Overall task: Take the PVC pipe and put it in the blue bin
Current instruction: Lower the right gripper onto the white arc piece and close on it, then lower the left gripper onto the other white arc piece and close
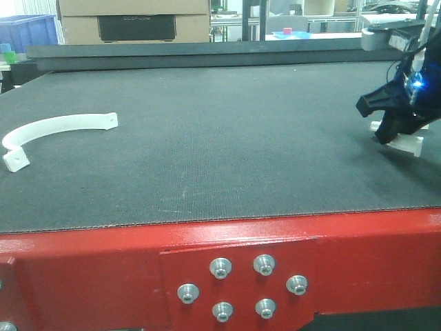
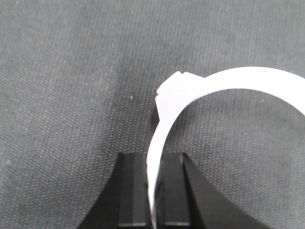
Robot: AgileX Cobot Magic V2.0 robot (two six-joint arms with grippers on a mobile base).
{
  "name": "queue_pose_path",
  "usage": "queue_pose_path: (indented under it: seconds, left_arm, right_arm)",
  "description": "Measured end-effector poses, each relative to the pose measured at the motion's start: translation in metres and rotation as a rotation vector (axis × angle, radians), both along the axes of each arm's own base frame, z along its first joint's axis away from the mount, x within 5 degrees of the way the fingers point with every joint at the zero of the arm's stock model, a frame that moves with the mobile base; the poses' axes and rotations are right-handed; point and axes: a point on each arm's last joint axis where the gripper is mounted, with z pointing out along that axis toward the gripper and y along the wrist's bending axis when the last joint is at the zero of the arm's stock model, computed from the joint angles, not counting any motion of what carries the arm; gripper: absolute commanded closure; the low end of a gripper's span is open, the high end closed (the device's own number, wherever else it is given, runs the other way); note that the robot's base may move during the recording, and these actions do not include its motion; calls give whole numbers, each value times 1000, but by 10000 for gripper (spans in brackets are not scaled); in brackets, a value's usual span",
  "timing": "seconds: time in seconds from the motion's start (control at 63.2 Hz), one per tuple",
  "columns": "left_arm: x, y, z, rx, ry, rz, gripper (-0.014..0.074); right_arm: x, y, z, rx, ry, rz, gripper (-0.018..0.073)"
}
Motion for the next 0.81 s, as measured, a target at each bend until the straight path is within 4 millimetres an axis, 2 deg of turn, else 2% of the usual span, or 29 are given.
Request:
queue_pose_path:
  seconds: [0.079,0.19,0.427,0.633,0.807]
  left_arm:
    - [0,0,0,0,0,0,311]
    - [0,0,0,0,0,0,311]
    - [1,0,-1,-4,4,1,311]
    - [15,0,-21,-41,77,11,311]
    - [33,1,-44,-69,144,23,307]
  right_arm:
    - [1,0,5,3,10,5,728]
    - [1,1,23,6,-12,10,728]
    - [-9,4,81,47,-112,8,728]
    - [-36,6,130,52,-201,21,728]
    - [-69,7,175,51,-321,28,728]
